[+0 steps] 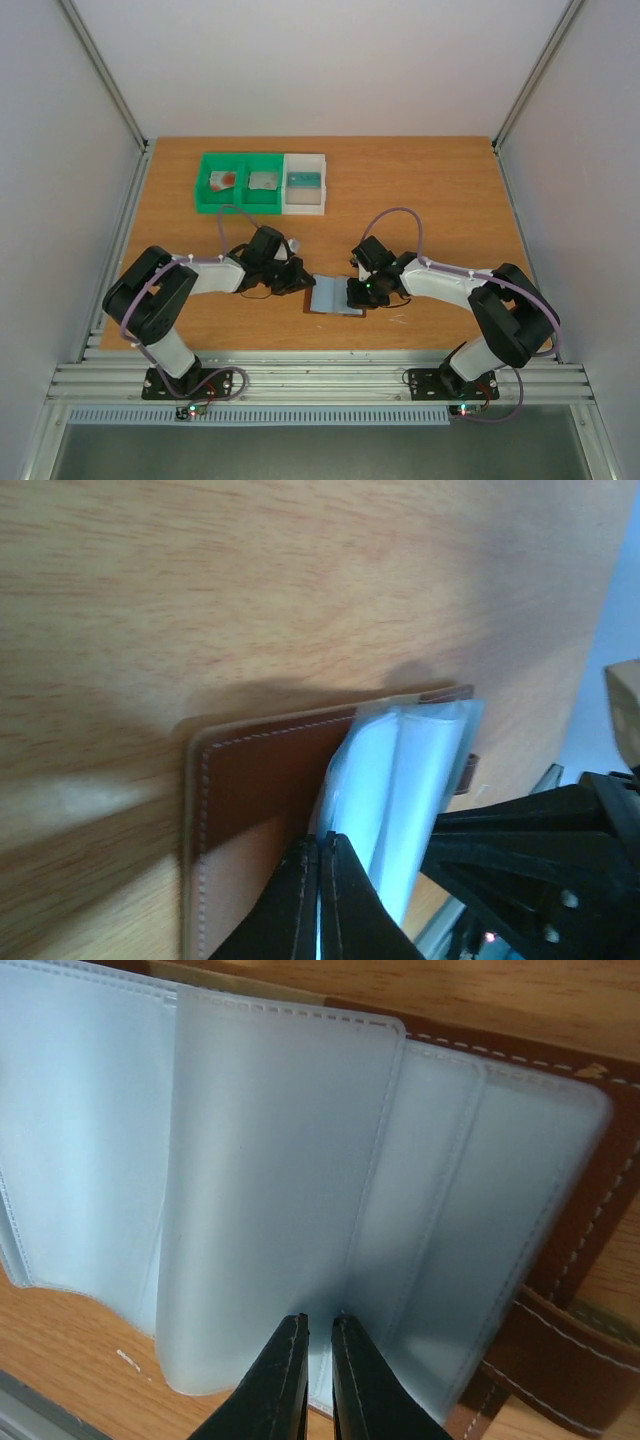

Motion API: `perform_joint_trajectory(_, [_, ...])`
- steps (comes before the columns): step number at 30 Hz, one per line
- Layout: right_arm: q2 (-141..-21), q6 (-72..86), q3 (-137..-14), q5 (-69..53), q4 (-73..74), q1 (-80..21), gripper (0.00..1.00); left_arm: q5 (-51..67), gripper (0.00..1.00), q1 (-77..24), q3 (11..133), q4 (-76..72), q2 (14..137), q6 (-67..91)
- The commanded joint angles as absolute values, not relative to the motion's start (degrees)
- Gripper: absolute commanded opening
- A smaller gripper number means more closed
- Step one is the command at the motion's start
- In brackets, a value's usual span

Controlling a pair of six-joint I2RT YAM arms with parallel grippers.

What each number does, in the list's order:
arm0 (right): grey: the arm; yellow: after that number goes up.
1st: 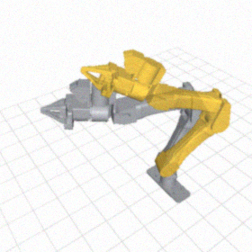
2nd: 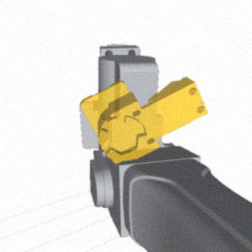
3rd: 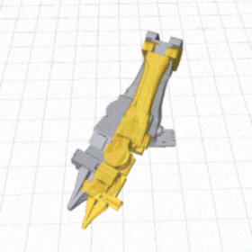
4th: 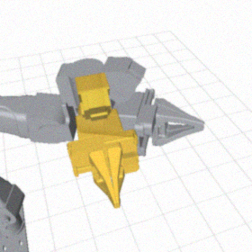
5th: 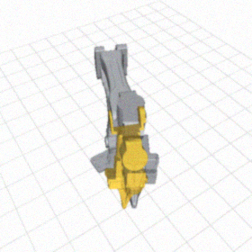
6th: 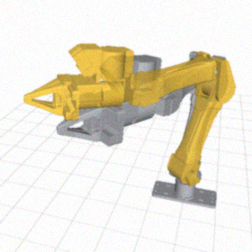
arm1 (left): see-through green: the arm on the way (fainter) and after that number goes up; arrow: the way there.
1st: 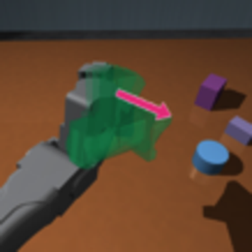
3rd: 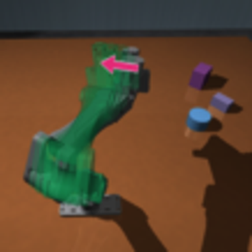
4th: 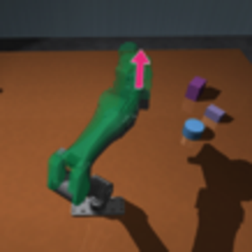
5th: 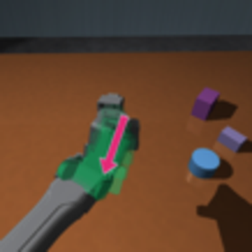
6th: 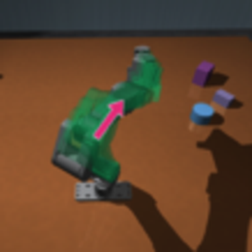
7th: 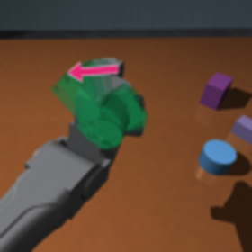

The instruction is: Take the credit cards out of the card holder

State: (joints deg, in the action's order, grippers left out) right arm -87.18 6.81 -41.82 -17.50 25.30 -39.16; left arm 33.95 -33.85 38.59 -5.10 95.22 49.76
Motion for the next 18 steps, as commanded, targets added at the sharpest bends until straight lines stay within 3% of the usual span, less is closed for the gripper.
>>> perform_joint_trajectory(1, [-88.5, 7.2, -41.0, -17.2, 23.6, -39.1, 0.08, 37.6, 0.00, -34.6, 36.8, -16.8, 95.2, 55.0])
perform_joint_trajectory(11, [-88.3, 7.4, -40.9, -16.8, 23.2, -39.1, 0.08, 38.7, 0.00, -36.3, 35.9, -26.3, 98.1, 61.1])
perform_joint_trajectory(18, [-86.0, 7.3, -41.0, -16.2, 24.2, -39.1, 0.09, 33.0, 0.00, -36.3, 37.9, -12.9, 93.2, 55.2])
